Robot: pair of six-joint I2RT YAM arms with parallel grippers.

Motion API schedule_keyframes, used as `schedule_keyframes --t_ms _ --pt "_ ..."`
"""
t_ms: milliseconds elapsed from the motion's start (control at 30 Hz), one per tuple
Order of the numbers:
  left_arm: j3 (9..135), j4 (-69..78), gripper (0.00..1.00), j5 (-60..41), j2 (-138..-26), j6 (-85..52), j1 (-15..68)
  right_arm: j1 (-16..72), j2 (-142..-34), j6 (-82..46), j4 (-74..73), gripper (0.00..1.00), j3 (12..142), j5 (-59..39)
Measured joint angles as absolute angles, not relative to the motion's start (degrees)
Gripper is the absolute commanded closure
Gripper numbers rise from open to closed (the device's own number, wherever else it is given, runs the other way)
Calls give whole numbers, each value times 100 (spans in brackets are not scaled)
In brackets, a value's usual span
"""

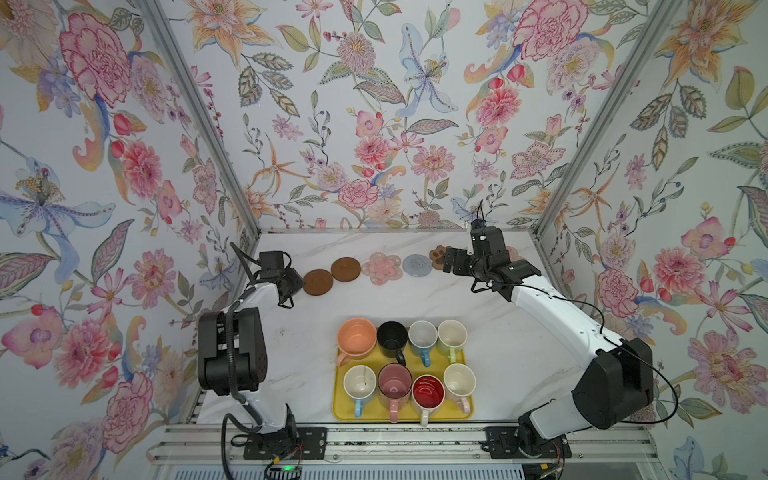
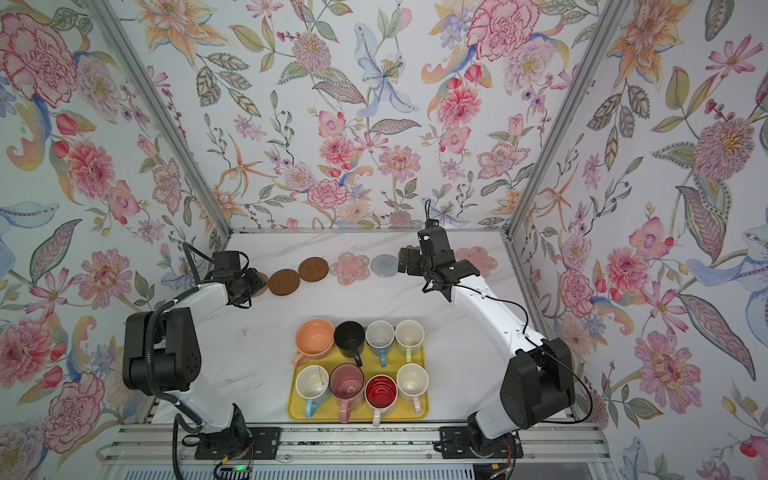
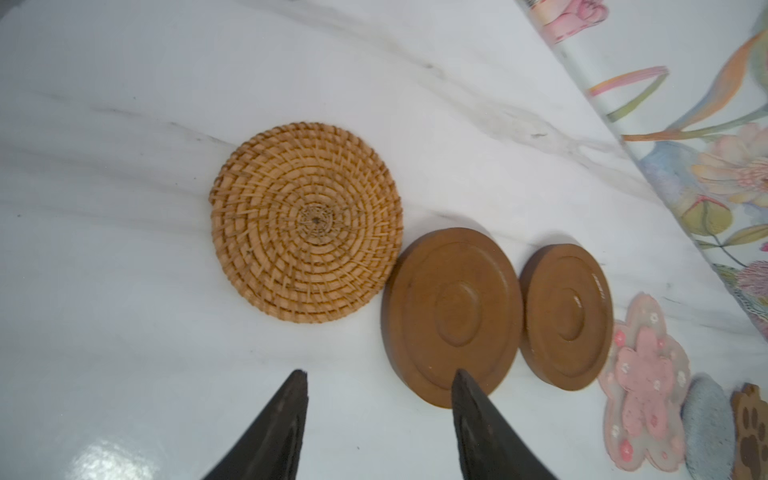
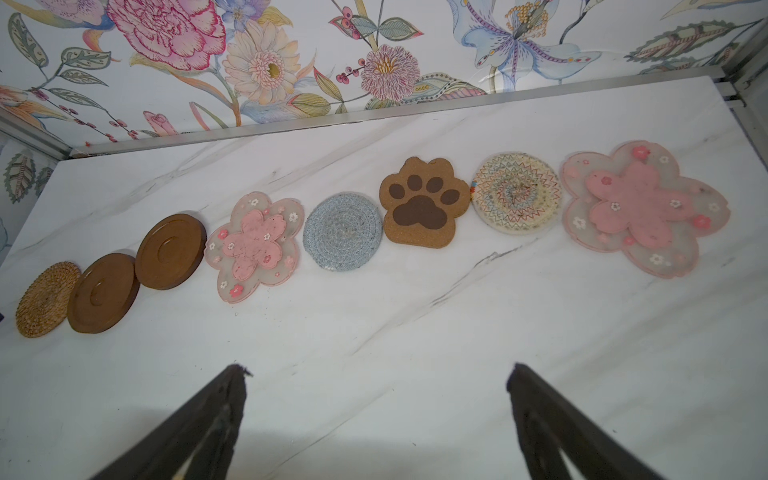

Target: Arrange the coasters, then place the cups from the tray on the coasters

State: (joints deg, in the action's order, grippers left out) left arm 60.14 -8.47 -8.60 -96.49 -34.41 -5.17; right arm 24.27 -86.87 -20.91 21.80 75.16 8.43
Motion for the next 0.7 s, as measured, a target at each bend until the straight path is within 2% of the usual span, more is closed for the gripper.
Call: schedule_keyframes --t_ms 300,700 --pt "5627 -851 42 -882 -9515 -3656 49 2427 -8687 -2108 2178 1 7467 843" --pt "5625 -569 43 -910 -10145 -3913 283 2421 -8560 -2110 2178 1 7332 847"
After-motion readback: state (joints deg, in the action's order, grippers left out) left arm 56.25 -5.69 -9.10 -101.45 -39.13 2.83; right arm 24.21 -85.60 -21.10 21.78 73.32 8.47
